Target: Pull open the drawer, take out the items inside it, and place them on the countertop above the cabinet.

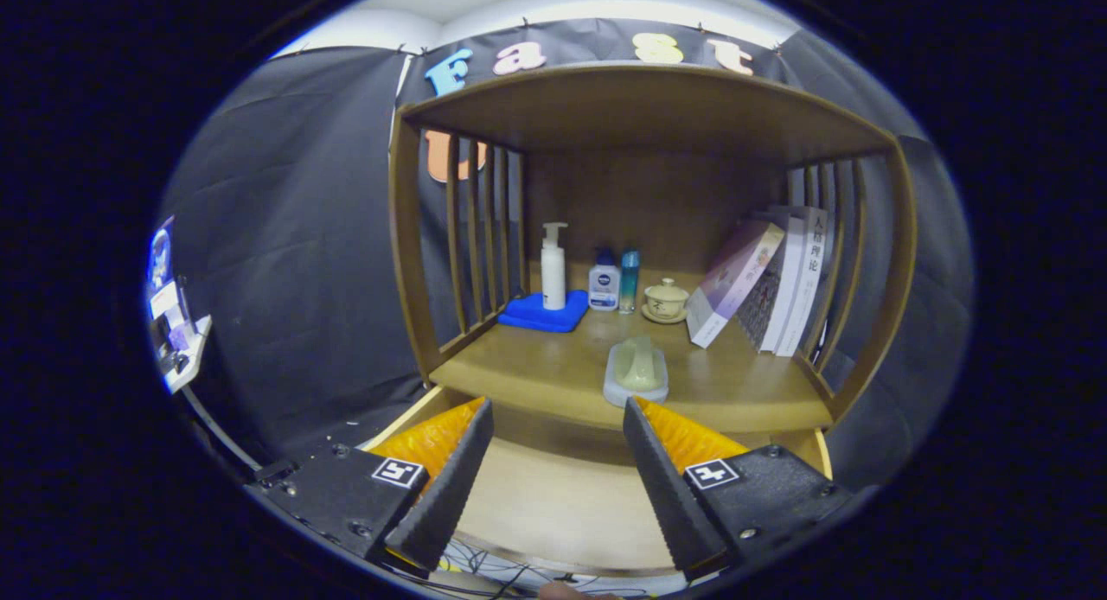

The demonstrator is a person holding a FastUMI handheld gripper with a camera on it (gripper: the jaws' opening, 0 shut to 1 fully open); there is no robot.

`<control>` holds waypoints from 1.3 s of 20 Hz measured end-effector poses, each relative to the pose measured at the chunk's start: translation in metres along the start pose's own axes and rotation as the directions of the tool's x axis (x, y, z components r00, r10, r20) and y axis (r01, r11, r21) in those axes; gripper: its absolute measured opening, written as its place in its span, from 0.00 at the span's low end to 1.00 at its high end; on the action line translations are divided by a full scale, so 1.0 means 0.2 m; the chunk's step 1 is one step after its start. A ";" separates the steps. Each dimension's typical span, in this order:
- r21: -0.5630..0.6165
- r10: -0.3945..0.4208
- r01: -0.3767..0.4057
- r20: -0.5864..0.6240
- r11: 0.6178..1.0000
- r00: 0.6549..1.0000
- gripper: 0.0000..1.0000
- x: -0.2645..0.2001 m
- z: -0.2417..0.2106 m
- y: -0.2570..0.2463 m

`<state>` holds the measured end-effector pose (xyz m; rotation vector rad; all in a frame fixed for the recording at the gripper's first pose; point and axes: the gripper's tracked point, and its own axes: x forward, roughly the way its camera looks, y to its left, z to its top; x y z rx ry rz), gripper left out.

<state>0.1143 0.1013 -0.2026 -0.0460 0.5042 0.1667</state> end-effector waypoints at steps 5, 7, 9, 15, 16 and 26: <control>-0.047 -0.015 0.018 0.062 0.999 0.998 0.98 -0.13 -0.20 0.03; -0.061 -0.020 0.025 0.078 0.998 0.997 0.98 -0.17 -0.28 0.05; -0.074 -0.032 0.040 0.099 0.996 0.995 0.98 -0.22 -0.35 0.06; -0.104 -0.069 0.082 0.122 0.991 0.990 0.98 -0.36 -0.61 0.04; -0.117 -0.073 0.087 0.120 0.989 0.990 0.98 -0.38 -0.65 0.04; -0.050 -0.133 0.135 0.048 0.990 0.990 1.00 -0.34 -1.00 -0.01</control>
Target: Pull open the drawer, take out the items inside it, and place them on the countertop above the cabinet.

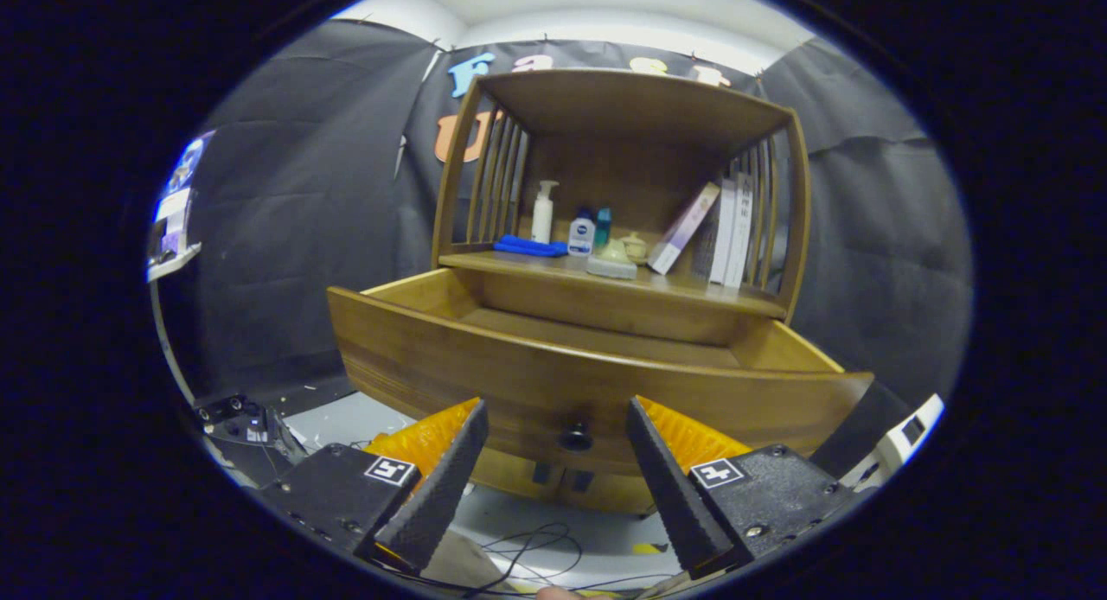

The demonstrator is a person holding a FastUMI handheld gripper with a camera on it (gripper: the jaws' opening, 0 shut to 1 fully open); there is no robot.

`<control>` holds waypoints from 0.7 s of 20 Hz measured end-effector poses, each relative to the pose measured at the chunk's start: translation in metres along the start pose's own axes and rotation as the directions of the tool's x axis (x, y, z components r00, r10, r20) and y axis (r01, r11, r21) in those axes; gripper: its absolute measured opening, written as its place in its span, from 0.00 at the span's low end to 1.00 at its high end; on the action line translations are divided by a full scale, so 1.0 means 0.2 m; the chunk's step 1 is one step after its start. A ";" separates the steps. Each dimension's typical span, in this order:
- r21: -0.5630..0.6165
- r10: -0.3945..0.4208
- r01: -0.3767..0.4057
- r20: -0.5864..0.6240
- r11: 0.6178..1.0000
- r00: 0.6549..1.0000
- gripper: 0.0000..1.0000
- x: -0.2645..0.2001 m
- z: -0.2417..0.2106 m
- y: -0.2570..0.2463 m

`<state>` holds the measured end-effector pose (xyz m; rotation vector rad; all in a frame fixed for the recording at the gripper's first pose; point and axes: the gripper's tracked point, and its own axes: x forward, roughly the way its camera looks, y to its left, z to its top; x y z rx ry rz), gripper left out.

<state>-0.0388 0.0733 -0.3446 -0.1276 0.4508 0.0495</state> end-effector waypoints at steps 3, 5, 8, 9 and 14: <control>0.040 -0.014 0.016 -0.039 0.999 0.999 1.00 0.08 -0.05 -0.02; 0.053 -0.037 0.039 -0.037 0.998 0.999 1.00 0.13 -0.05 -0.02; 0.046 -0.089 0.090 -0.022 0.995 0.996 0.98 0.16 -0.06 -0.02; 0.028 -0.105 0.106 -0.021 0.994 0.994 0.99 0.17 -0.06 -0.03; 0.124 -0.143 0.144 -0.014 0.982 0.990 0.99 0.25 -0.01 -0.06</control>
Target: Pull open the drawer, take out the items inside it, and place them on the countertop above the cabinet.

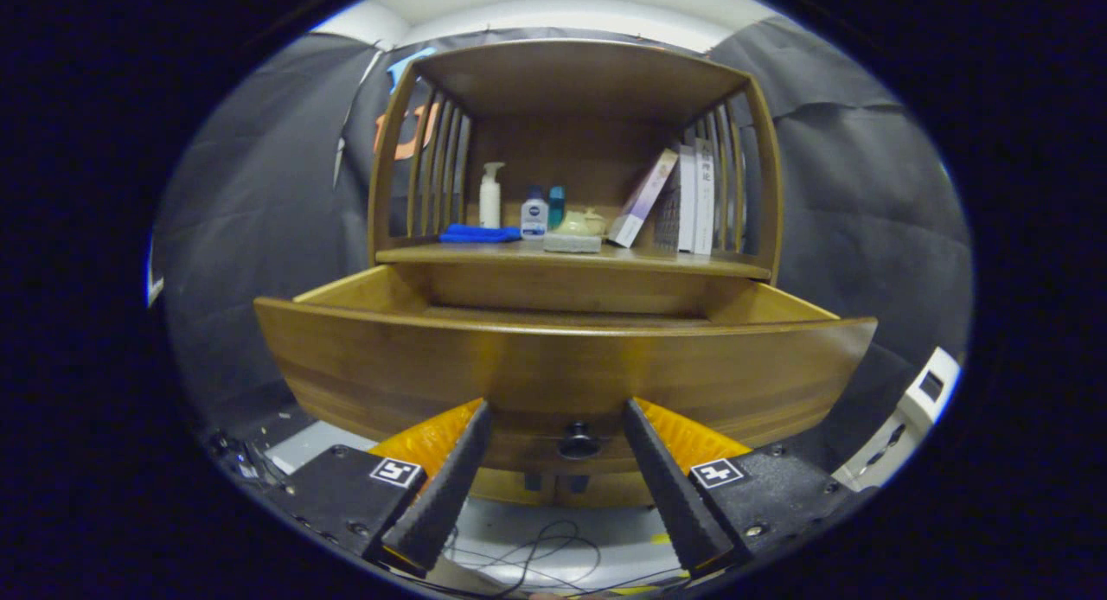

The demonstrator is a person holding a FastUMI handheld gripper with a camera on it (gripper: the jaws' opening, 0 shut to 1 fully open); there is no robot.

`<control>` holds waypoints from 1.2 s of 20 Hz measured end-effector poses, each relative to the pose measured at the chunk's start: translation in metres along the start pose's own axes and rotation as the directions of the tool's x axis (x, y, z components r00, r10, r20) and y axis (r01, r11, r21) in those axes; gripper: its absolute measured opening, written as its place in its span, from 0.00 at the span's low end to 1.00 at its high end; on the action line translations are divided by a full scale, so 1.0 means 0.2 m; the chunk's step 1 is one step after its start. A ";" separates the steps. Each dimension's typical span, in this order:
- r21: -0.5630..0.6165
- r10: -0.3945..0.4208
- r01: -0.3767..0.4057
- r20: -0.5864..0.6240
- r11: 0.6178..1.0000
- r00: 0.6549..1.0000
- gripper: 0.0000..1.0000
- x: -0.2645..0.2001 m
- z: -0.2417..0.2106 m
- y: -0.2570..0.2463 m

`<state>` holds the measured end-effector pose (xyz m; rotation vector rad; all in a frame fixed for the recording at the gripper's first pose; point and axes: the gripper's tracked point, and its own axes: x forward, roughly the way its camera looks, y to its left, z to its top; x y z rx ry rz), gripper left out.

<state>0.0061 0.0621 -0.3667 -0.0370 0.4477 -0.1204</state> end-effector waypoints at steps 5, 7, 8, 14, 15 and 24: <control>0.040 0.002 -0.002 0.008 0.999 1.000 1.00 0.22 0.12 0.02; 0.059 -0.006 0.006 -0.006 0.998 1.000 1.00 0.30 0.14 0.02; 0.071 0.001 0.000 -0.014 0.997 1.000 1.00 0.35 0.17 0.03; 0.029 -0.024 0.025 -0.034 0.999 0.999 0.99 0.59 0.23 0.02; 0.025 -0.025 0.026 -0.034 0.999 0.999 0.99 0.63 0.24 0.02; 0.030 -0.041 0.043 -0.064 0.999 0.997 0.99 0.82 0.29 0.02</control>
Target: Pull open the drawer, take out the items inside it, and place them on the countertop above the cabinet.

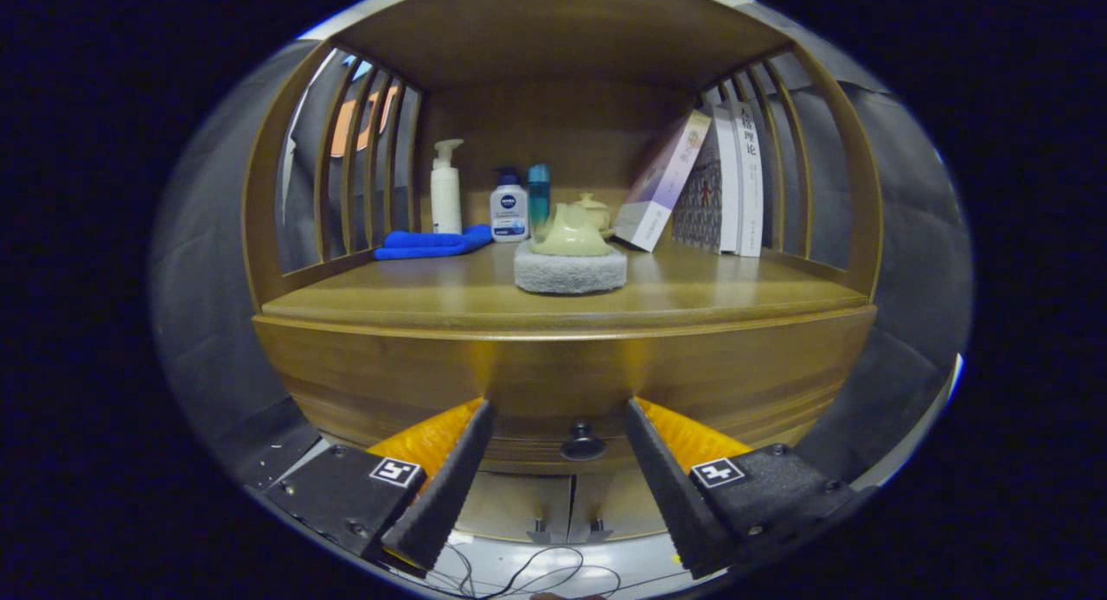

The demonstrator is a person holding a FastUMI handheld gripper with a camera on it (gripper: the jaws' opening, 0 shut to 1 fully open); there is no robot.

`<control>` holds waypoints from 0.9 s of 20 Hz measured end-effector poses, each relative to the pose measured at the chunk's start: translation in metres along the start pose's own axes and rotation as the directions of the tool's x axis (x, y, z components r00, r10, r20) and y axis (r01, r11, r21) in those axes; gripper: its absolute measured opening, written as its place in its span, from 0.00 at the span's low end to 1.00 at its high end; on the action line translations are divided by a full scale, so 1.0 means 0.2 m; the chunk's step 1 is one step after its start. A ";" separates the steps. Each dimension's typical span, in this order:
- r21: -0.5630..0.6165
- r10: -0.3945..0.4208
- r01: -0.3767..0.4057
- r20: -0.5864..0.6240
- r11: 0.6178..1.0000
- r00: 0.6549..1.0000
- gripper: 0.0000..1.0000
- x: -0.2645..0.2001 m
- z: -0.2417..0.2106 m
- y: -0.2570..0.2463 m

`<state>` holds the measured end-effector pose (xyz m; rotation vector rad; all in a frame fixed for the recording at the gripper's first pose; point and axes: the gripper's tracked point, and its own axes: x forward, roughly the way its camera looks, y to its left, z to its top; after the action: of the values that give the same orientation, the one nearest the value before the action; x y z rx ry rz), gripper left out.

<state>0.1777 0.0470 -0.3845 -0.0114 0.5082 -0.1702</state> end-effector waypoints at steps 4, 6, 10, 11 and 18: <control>-0.005 0.046 -0.046 -0.009 0.999 0.999 0.99 -0.04 0.01 0.00; 0.024 0.080 -0.081 0.010 0.996 0.997 0.99 -0.14 0.08 0.00; 0.042 0.149 -0.152 0.065 0.987 0.987 0.99 -0.39 0.24 0.00; 0.035 0.163 -0.166 0.086 0.985 0.983 0.99 -0.47 0.29 0.00; -0.030 0.222 -0.220 0.212 0.975 0.952 0.99 -0.97 0.60 -0.07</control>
<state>0.0670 0.0622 -0.1850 0.0207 0.2913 0.0526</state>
